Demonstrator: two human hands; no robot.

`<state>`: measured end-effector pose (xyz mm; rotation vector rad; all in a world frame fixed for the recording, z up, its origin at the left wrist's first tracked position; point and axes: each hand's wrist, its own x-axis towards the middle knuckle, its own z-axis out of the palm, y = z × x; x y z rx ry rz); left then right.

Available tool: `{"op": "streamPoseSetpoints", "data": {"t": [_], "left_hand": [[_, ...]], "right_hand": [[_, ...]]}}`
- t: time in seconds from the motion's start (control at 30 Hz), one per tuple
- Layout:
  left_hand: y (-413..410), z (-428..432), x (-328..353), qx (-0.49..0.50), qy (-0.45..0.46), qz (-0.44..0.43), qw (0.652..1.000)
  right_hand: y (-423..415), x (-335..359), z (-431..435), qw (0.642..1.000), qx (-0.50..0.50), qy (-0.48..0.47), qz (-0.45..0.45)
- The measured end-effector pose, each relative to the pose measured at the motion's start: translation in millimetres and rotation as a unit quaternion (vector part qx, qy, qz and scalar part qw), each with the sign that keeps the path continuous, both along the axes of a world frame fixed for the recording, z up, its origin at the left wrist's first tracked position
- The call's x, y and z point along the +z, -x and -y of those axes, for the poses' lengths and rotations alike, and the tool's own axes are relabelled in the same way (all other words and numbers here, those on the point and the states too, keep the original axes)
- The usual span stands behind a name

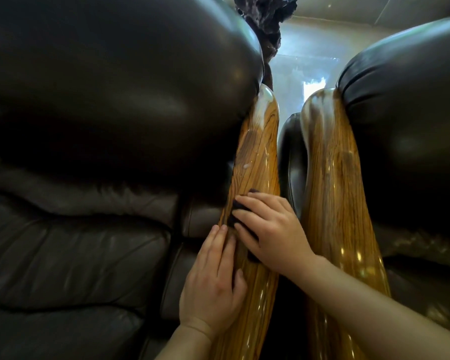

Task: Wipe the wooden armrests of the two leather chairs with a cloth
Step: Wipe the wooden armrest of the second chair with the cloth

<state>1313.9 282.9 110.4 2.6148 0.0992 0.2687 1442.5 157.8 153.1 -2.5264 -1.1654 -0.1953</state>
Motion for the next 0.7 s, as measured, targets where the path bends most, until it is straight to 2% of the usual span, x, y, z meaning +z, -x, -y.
{"op": "streamPoseSetpoints", "data": {"t": [0.07,0.2,0.43,0.5,0.63,0.7], "left_hand": [[0.3,-0.2,1.1,-0.001,0.0,0.003,1.0],[1.1,0.0,2.6,0.006,-0.004,-0.005,1.0],[1.4,0.3,4.8,0.011,-0.016,-0.02,1.0],[1.2,0.3,5.1,0.012,-0.017,-0.021,1.0],[1.2,-0.1,2.2,0.005,-0.013,-0.017,1.0],[-0.1,-0.7,2.2,0.006,-0.013,-0.013,1.0]], "right_hand": [[-4.2,-2.5,8.7,1.0,-0.016,-0.004,0.002],[-29.2,1.0,-11.9,0.988,-0.145,-0.03,-0.04],[-80.6,3.2,-40.9,0.978,-0.183,-0.018,-0.097],[-73.5,3.8,-37.9,0.986,-0.139,-0.013,-0.089],[-48.3,4.5,1.0,0.998,0.021,0.019,-0.05],[-54.8,4.2,6.0,0.999,0.024,-0.001,-0.022]]}}
